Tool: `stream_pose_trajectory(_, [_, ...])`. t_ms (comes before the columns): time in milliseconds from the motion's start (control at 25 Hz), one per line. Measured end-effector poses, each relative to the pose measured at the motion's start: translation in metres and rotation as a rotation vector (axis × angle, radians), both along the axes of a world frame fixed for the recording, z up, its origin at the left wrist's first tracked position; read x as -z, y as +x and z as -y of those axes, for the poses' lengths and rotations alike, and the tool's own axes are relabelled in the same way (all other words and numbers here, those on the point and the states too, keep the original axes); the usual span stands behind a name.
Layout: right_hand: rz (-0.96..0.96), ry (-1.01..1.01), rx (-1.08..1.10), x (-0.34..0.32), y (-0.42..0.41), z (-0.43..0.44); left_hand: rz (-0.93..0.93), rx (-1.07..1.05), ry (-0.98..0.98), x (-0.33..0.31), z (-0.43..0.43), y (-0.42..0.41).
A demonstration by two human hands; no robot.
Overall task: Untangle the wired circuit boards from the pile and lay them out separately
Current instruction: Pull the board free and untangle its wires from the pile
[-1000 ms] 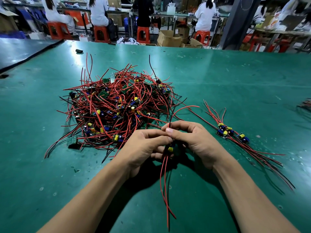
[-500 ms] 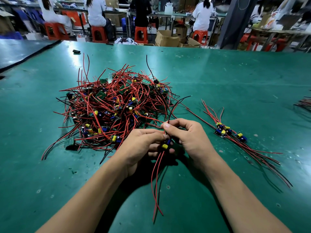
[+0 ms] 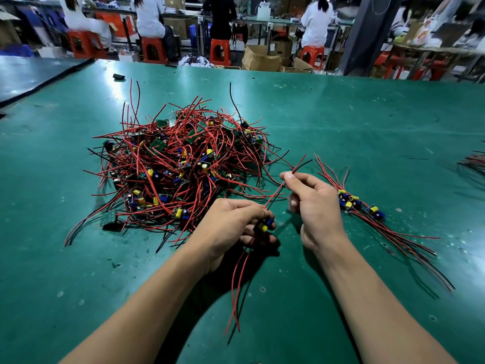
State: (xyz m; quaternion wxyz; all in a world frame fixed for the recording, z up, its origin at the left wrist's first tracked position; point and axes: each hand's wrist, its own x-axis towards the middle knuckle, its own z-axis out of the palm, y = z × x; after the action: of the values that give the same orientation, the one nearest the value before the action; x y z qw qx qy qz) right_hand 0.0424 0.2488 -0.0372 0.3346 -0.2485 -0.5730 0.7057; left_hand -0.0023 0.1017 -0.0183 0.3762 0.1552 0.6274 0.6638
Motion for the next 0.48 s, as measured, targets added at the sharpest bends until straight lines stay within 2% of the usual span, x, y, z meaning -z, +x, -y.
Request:
stream_pose_trajectory(160, [-0.051, -0.150, -0.081, -0.0035, 0.0011, -0.0015, -0.029, -0.017, -0.016, -0.0017, 0.0007, 0.0016])
stream_pose_trajectory(480, [-0.059, -0.236, -0.137, -0.0068, 0.0048, -0.0071, -0.005, 0.056, 0.025, 0.0008, 0.0046, 0.0013])
